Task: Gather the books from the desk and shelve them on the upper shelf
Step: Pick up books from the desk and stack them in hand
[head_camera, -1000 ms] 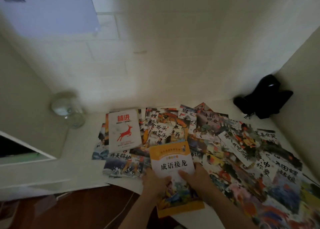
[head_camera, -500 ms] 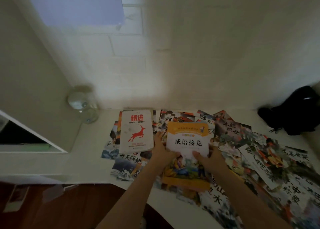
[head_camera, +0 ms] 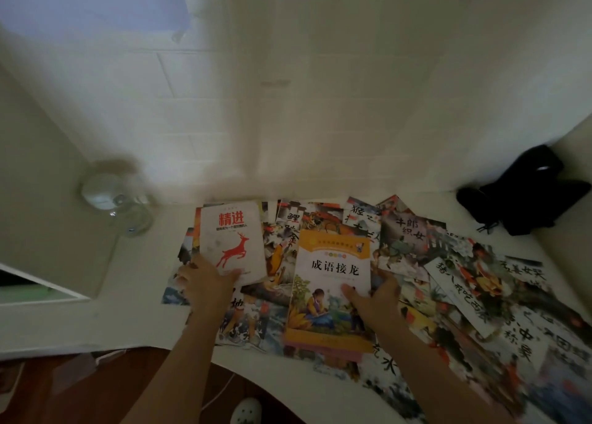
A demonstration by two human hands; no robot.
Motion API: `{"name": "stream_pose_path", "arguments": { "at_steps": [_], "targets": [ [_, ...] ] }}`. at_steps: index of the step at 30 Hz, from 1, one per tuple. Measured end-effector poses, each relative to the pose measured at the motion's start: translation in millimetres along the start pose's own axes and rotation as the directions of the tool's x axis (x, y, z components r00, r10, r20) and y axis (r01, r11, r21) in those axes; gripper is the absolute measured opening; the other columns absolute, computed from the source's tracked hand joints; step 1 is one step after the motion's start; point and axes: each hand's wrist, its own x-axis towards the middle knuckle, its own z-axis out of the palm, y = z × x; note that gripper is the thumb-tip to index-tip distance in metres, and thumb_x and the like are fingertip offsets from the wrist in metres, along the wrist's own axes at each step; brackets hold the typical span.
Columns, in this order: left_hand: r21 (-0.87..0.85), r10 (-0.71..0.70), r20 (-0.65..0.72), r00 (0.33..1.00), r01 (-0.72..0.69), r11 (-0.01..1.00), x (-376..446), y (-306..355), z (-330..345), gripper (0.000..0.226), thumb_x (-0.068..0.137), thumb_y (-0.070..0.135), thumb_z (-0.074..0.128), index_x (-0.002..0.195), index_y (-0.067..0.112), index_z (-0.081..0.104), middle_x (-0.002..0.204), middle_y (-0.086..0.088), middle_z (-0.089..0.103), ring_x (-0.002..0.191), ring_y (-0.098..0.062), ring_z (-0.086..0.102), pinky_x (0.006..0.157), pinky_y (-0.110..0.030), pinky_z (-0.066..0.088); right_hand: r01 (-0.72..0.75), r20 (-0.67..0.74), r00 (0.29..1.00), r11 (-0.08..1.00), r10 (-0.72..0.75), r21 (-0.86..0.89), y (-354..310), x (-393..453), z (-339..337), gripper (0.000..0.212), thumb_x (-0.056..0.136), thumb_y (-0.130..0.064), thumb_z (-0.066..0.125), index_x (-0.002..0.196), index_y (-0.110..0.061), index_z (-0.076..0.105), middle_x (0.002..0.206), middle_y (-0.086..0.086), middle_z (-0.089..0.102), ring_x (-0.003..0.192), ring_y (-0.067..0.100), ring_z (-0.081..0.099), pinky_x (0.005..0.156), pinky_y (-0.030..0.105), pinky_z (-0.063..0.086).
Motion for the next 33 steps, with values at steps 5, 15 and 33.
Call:
{"name": "stream_pose_path", "arguments": {
  "at_steps": [5, 15, 33],
  "targets": [
    [-0.038, 0.009, -0.001, 1.000, -0.009, 0.999, 15, -1, -8, 0.079, 0.069, 0.039, 0.082, 0.127, 0.002, 0.043, 0.125, -0.026, 0.051, 0.111, -0.042, 0.052, 0.091, -0.052, 0.049, 0.005, -0.016, 1.000, 1.000, -0.005, 0.000, -3, -7, 2, 0.098, 0.082, -0.020, 0.075, 0.151, -0.009, 0.006, 0.138, 0.012, 0.051, 0.115, 0.032, 0.058, 0.097, 0.052, 0.049],
    [-0.667, 0.232, 0.055, 0.971, -0.137, 0.732, -74, 53, -48, 0.023, 0.097, 0.018, 0.051, 0.119, 0.010, 0.051, 0.108, -0.007, 0.064, 0.094, -0.027, 0.065, 0.066, -0.032, 0.055, -0.049, 0.119, 0.992, 0.995, 0.038, 0.091, 1, -1, -10, 0.063, 0.094, -0.048, 0.047, 0.150, -0.026, 0.026, 0.110, 0.013, 0.065, 0.093, 0.033, 0.064, 0.079, 0.042, 0.054],
    [-0.477, 0.349, 0.522, 0.778, -0.073, 0.876, -91, 55, 30, 0.076, 0.058, 0.052, 0.085, 0.122, 0.030, 0.050, 0.111, 0.004, 0.068, 0.088, -0.014, 0.071, 0.069, -0.036, 0.062, 0.043, 0.169, 0.982, 0.974, -0.082, 0.221, 10, -15, -25, 0.051, 0.073, -0.013, 0.082, 0.120, -0.016, 0.062, 0.110, 0.008, 0.073, 0.090, 0.028, 0.073, 0.075, 0.049, 0.060]
  ]
}}
